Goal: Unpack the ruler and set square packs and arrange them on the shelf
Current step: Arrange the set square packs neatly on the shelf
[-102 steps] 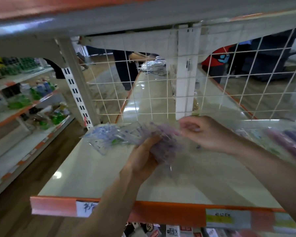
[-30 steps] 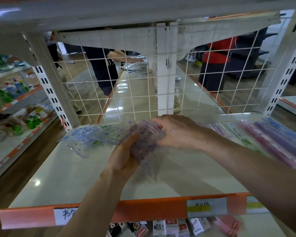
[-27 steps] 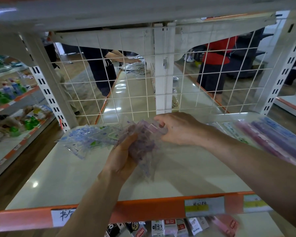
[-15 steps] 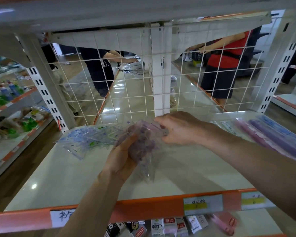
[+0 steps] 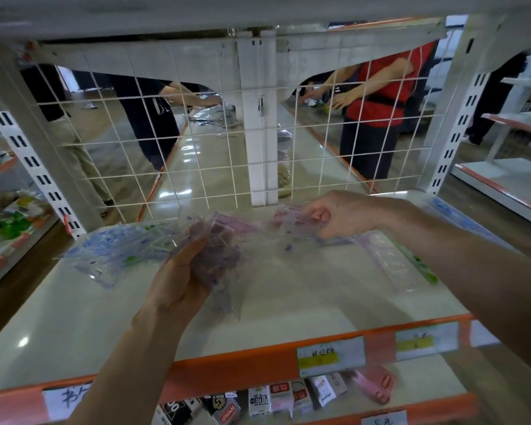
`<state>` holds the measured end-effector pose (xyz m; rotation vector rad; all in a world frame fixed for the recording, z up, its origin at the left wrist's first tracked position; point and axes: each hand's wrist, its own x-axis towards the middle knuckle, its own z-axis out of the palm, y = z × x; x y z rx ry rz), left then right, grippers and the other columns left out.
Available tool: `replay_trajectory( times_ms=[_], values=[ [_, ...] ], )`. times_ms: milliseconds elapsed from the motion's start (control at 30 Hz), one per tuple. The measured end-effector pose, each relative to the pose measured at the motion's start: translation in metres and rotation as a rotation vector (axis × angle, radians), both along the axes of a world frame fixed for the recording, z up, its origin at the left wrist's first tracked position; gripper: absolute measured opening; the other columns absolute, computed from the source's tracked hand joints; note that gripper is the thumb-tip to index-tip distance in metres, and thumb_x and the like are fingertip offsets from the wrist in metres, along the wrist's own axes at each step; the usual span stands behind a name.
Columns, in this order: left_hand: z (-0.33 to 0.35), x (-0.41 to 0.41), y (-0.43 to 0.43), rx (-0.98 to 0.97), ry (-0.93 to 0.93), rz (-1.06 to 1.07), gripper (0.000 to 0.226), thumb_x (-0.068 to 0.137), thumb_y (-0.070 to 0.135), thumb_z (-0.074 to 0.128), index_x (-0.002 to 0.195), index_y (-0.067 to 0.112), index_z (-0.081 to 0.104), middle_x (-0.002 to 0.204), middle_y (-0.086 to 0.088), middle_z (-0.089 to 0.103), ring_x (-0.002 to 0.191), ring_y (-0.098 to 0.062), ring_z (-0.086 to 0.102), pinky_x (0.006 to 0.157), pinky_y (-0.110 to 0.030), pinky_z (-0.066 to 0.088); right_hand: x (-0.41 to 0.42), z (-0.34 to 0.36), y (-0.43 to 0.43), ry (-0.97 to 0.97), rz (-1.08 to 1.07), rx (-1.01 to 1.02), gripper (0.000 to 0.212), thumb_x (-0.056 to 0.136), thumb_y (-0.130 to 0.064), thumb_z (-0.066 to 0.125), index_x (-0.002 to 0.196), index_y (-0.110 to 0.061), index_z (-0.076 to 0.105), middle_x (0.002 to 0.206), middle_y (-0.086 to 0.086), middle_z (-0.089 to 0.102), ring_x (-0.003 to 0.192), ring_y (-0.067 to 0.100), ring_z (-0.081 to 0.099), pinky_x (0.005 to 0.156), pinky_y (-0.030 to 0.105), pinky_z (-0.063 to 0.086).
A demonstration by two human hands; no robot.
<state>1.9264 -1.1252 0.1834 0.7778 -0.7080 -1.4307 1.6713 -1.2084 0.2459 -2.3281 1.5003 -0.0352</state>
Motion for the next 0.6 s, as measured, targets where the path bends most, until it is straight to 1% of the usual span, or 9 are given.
replay_trajectory(
  times_ms=[67,100,167,233,300,367,433,533,600],
  values=[
    [-0.001,0.0,0.0,0.003,-0.001,0.0,0.019,0.09,0.009,0.05,0.098,0.013,0.067,0.098,-0.01,0.069,0.083,-0.022,0.068,0.076,-0.037,0.057,0.001,-0.004,0.001,0.046,-0.007,0.008,0.046,0.078,-0.013,0.062,0.123,-0.022,0.06,0.108,-0.003,0.065,0.096,0.018,0.06,0.083,0.028,0.05],
    [-0.001,0.0,0.0,0.005,0.002,-0.001,0.019,0.091,0.008,0.05,0.097,0.012,0.067,0.097,-0.01,0.069,0.082,-0.022,0.068,0.077,-0.037,0.056,0.001,-0.006,0.001,0.062,-0.012,0.007,0.049,0.078,-0.015,0.062,0.126,-0.025,0.057,0.111,-0.005,0.063,0.099,0.017,0.06,0.088,0.03,0.051],
    [-0.002,0.001,-0.001,0.004,0.002,-0.006,0.019,0.091,0.009,0.049,0.1,0.012,0.066,0.099,-0.011,0.068,0.082,-0.023,0.068,0.078,-0.038,0.056,0.0,-0.008,-0.001,0.086,-0.018,0.007,0.051,0.078,-0.018,0.062,0.128,-0.027,0.055,0.115,-0.004,0.062,0.102,0.018,0.059,0.091,0.034,0.051],
    [-0.003,0.002,-0.002,0.002,0.012,-0.01,0.019,0.089,0.009,0.05,0.098,0.013,0.066,0.1,-0.011,0.068,0.083,-0.023,0.068,0.077,-0.037,0.056,-0.002,-0.008,-0.003,0.11,-0.018,0.004,0.049,0.077,-0.02,0.063,0.125,-0.028,0.056,0.113,-0.004,0.062,0.1,0.019,0.059,0.089,0.035,0.051],
    [-0.003,0.003,-0.003,-0.004,0.023,-0.019,0.018,0.09,0.007,0.049,0.095,0.014,0.065,0.102,-0.01,0.067,0.086,-0.022,0.068,0.083,-0.04,0.054,-0.002,-0.008,-0.004,0.144,-0.01,-0.003,0.04,0.078,-0.022,0.064,0.117,-0.028,0.059,0.108,-0.003,0.062,0.098,0.021,0.059,0.087,0.037,0.052],
    [-0.003,0.003,-0.004,-0.012,0.027,-0.029,0.02,0.093,0.005,0.046,0.093,0.015,0.064,0.103,-0.009,0.067,0.089,-0.021,0.067,0.09,-0.044,0.049,0.0,-0.01,-0.004,0.167,-0.003,-0.005,0.035,0.078,-0.021,0.062,0.113,-0.024,0.061,0.107,-0.001,0.062,0.099,0.023,0.059,0.087,0.038,0.051],
    [-0.003,0.003,-0.005,-0.022,0.033,-0.036,0.023,0.093,0.005,0.046,0.09,0.017,0.065,0.102,-0.008,0.067,0.089,-0.021,0.067,0.092,-0.048,0.045,0.003,-0.012,-0.005,0.187,0.0,-0.001,0.032,0.078,-0.019,0.061,0.11,-0.023,0.062,0.105,0.001,0.064,0.096,0.023,0.059,0.085,0.037,0.052],
    [-0.004,0.004,-0.005,-0.034,0.021,-0.051,0.02,0.092,0.005,0.047,0.093,0.015,0.064,0.103,-0.01,0.066,0.089,-0.022,0.067,0.092,-0.049,0.046,0.004,-0.015,-0.007,0.219,0.001,-0.003,0.026,0.078,-0.018,0.059,0.104,-0.022,0.062,0.1,0.003,0.064,0.09,0.023,0.06,0.078,0.035,0.051],
    [-0.005,0.004,-0.005,-0.04,0.012,-0.055,0.016,0.091,0.006,0.05,0.097,0.014,0.063,0.107,-0.012,0.064,0.094,-0.024,0.065,0.093,-0.05,0.045,0.004,-0.015,-0.008,0.245,0.011,-0.02,0.027,0.078,-0.018,0.059,0.105,-0.024,0.061,0.101,0.002,0.062,0.092,0.024,0.059,0.079,0.035,0.053]
  ],
)
